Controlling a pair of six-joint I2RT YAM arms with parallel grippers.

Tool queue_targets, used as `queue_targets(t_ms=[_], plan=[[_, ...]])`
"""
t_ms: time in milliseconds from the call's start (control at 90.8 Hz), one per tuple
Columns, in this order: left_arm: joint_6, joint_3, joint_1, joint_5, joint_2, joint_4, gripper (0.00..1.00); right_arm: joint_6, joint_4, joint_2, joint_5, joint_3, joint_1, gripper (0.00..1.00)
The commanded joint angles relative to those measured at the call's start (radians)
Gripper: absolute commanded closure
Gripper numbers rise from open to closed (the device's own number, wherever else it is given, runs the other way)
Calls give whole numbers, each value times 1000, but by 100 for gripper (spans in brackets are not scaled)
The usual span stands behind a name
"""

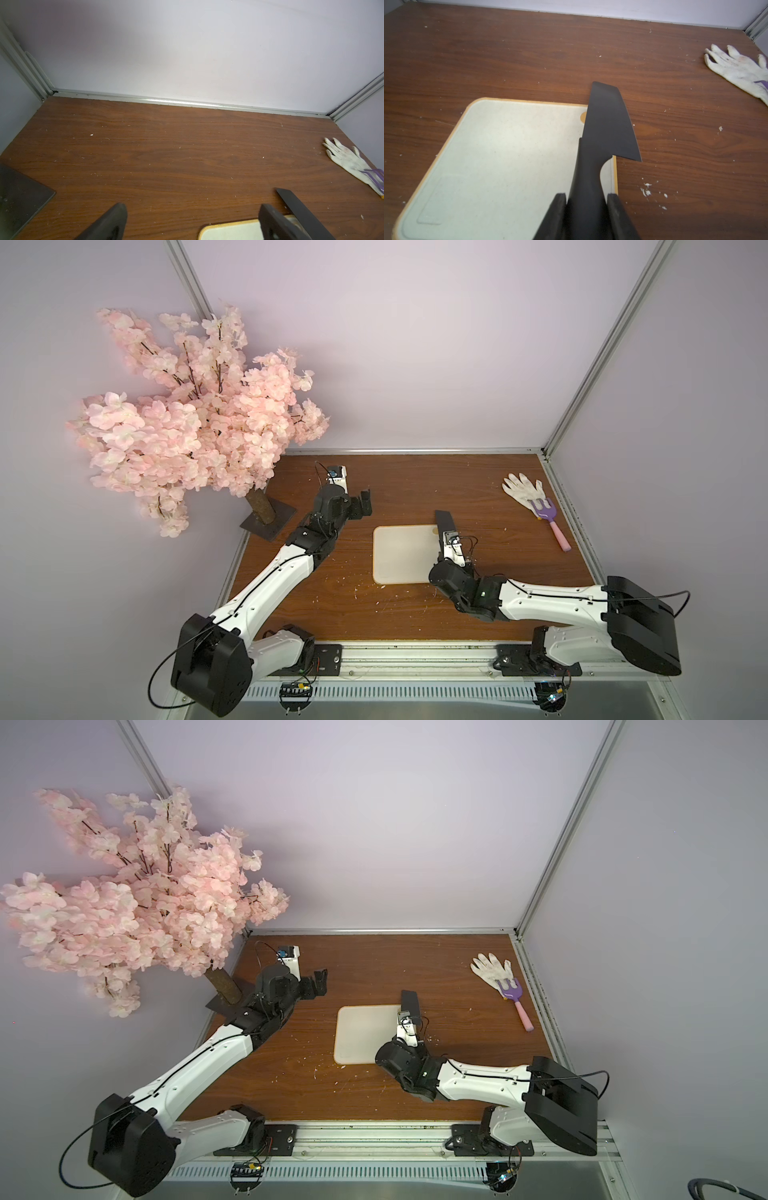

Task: Align the knife with the edge of the cutting board
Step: Adjust the knife at the edge of the cutting board.

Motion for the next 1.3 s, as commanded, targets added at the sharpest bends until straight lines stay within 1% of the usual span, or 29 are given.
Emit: queue_targets(t_ms=[0, 110, 253, 462, 638, 980, 1156, 1288], plan=[[-5, 14, 4, 2, -8, -8, 0, 73, -44, -12, -41, -23, 23, 100], [-4, 14, 4, 0, -8, -8, 0, 100, -56, 22, -64, -40, 36, 100], [-5, 14, 4, -2, -10, -8, 0, 110, -27, 63, -123, -61, 41, 100], [-5, 13, 4, -1, -11, -8, 0, 109, -13, 144, -194, -50, 41, 100], [-5, 16, 4, 0, -13, -9, 0, 105, -15, 182, -237, -40, 38, 100], [-7, 16, 11, 4, -20, -8, 0, 98, -43, 142, -343, -60, 30, 100], [-12, 17, 21, 19, -21, -7, 0, 87, -67, 123, -367, -63, 26, 100], [-13, 16, 23, 20, -24, -8, 0, 68, -95, 117, -407, -50, 11, 90]])
